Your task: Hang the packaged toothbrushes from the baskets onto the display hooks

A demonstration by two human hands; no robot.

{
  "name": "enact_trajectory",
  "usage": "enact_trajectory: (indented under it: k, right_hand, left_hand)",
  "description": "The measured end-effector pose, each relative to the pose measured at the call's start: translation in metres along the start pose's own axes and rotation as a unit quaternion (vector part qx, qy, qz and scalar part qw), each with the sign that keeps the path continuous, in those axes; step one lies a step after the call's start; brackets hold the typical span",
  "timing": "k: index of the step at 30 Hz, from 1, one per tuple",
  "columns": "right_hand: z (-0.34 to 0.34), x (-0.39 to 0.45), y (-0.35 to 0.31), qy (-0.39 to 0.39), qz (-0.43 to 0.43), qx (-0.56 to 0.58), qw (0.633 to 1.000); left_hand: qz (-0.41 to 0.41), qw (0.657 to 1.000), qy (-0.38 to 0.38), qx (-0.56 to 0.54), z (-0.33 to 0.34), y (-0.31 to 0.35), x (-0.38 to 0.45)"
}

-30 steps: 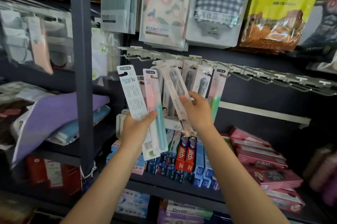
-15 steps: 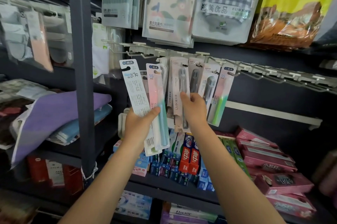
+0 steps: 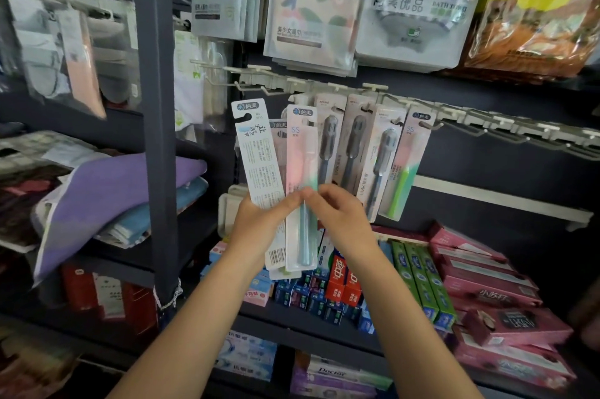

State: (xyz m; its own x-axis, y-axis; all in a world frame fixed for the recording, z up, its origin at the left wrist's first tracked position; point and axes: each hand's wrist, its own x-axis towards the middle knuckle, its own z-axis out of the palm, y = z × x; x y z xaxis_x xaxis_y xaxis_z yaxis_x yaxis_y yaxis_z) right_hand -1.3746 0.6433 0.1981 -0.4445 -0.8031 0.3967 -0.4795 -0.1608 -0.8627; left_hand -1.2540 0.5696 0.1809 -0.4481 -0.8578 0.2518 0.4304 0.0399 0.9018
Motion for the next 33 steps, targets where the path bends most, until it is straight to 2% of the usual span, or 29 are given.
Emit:
enact_trajectory:
  k: [3,6,13,20,26,33]
  right_hand:
    - [-0.004,-0.006,-0.002,-0.011,-0.003,0.016,1.0]
    - [-0.01,-0.01,-0.002,0.011,0.024,0.046,0.999]
    - [-0.039,-0.029,0.007,0.1,0.04,0.066,0.992]
    - [-0.099,-0.042,0.021,0.239,0.048,0.069,0.967]
    - [-0.125,-0.034,0.016,0.252,0.007,0.031,0.967]
    - [-0.125,-0.022,0.023,0.27,0.001,-0.01,0.963]
  left_hand:
    - [0.008,1.0,0.009,-0.001,0.007,0.001,-0.006]
    - [0.011,1.0,-0.009,0.002,0.01,0.001,-0.011]
    - [-0.011,0.998,-0.037,0.051,0.024,-0.012,-0.016]
    - [-0.026,0.99,-0.096,0.1,0.065,-0.02,-0.019]
    - [-0.041,0.991,-0.087,0.09,0.099,-0.025,-0.017]
    - [-0.038,0.994,-0.08,0.068,0.115,-0.03,-0.012]
